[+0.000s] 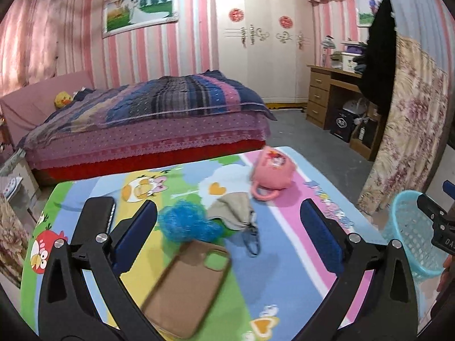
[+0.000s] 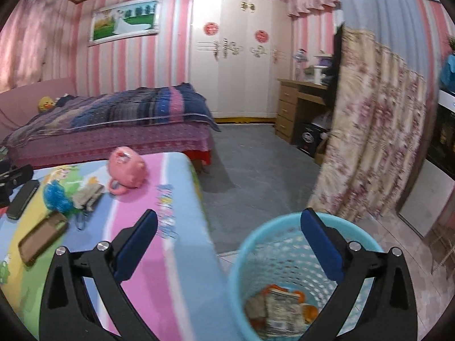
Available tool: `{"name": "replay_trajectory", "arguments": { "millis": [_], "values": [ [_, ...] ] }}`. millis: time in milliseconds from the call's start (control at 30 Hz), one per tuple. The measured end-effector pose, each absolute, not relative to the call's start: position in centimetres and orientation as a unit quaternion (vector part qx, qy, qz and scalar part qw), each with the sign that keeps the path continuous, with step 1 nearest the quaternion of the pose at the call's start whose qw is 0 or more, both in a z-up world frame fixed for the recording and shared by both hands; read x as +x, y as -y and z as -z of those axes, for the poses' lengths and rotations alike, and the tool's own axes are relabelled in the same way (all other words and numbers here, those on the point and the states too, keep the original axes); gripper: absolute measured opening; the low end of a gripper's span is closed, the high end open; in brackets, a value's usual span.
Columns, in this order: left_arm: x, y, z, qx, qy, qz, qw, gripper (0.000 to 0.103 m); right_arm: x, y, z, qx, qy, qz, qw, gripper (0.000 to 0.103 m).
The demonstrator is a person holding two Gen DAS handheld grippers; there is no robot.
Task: Collect trash
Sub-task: 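Move both open tools back over the table, then grasp the blue plastic bag with the left tool while the right tool grasps the beige mask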
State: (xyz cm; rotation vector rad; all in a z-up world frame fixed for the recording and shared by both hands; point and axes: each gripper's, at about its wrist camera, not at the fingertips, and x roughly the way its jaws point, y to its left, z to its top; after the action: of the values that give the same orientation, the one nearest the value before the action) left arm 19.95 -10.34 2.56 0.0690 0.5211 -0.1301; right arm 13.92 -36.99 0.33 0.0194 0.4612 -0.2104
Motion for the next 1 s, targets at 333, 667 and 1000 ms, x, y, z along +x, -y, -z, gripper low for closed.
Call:
{"name": "replay_trajectory", "arguments": {
  "millis": [333,667,1000],
  "values": [
    [22.9,4.3,-1.8,0.019,-0.270,0.012,0.963,0.097,18.8,32.6,-0.8,0.003,-0.234,0.058,0.970,0.098],
    [26.6,-0.9,1.1,-0.018,-0.311,-0.028,0.950,0.097,22.5,31.0,1.0,0.018,-0.243,0.055,0.968,0.098],
    [30.6,3.2,5.3,0.029,-0.351,0.012,0.936,0.097,24.1,32.1,3.1,0.020,-0.269,0.075,0.960,0.098]
  ]
}}
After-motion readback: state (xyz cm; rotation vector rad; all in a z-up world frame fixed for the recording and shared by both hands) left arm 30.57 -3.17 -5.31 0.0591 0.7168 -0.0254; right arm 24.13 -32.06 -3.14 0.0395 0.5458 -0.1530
